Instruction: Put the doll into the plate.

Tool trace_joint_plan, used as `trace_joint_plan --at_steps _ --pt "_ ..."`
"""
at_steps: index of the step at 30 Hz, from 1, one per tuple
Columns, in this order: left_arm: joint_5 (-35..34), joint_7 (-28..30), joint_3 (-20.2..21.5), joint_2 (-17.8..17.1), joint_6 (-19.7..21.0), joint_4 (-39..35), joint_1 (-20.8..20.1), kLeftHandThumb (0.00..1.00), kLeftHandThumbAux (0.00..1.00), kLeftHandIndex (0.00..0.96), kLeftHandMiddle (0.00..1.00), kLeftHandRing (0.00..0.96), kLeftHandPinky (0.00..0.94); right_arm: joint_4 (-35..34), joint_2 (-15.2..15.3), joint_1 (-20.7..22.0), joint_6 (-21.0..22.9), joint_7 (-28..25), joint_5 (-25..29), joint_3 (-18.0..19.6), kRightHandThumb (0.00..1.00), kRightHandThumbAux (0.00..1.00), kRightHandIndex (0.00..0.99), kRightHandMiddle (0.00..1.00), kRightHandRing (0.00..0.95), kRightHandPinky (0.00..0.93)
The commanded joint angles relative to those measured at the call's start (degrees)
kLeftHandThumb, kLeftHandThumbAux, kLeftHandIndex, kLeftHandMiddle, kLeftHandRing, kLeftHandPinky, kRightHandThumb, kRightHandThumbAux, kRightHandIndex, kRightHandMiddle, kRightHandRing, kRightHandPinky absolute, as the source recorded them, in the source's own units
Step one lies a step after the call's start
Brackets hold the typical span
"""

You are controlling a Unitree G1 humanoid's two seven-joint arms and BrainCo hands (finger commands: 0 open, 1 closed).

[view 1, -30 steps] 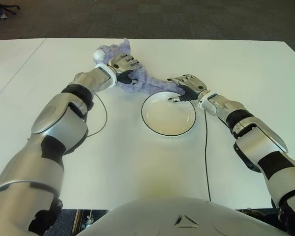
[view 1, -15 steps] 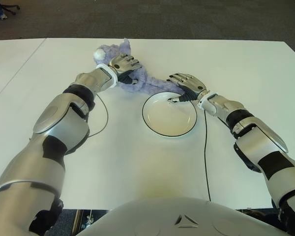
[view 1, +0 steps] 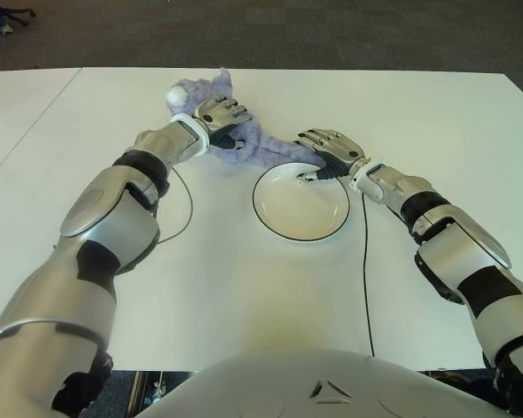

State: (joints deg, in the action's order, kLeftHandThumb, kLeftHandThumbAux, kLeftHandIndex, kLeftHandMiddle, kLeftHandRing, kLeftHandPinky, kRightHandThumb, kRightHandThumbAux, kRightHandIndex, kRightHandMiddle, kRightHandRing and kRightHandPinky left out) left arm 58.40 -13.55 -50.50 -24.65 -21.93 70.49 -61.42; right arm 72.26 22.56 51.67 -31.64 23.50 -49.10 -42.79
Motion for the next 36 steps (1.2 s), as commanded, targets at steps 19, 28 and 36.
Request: trace_joint_plan --at_steps 19,28,36 --pt "2.00 0.37 -2.74 1.24 0.00 1.34 3.84 0.389 0.180 0.000 0.000 0.000 0.000 0.26 5.12 7.98 -9.31 -32.09 13.73 10.72 0.091 0.342 0.000 0.000 0.000 0.000" --pt "1.96 0.37 -3.11 1.57 0.51 1.74 4.08 0.399 0.174 0.000 0.000 0.000 0.000 -3.31 6.43 10.32 -8.09 -52.29 22.92 16.69 0.056 0.322 0.000 0.000 0.000 0.000" --pt "2.11 1.65 -3.92 1.82 1.00 1.67 3.80 0.391 0.168 0.000 0.000 0.000 0.000 -6.81 7.79 11.11 -5.59 -62.24 25.91 19.28 0.047 0.315 0.000 0.000 0.000 0.000"
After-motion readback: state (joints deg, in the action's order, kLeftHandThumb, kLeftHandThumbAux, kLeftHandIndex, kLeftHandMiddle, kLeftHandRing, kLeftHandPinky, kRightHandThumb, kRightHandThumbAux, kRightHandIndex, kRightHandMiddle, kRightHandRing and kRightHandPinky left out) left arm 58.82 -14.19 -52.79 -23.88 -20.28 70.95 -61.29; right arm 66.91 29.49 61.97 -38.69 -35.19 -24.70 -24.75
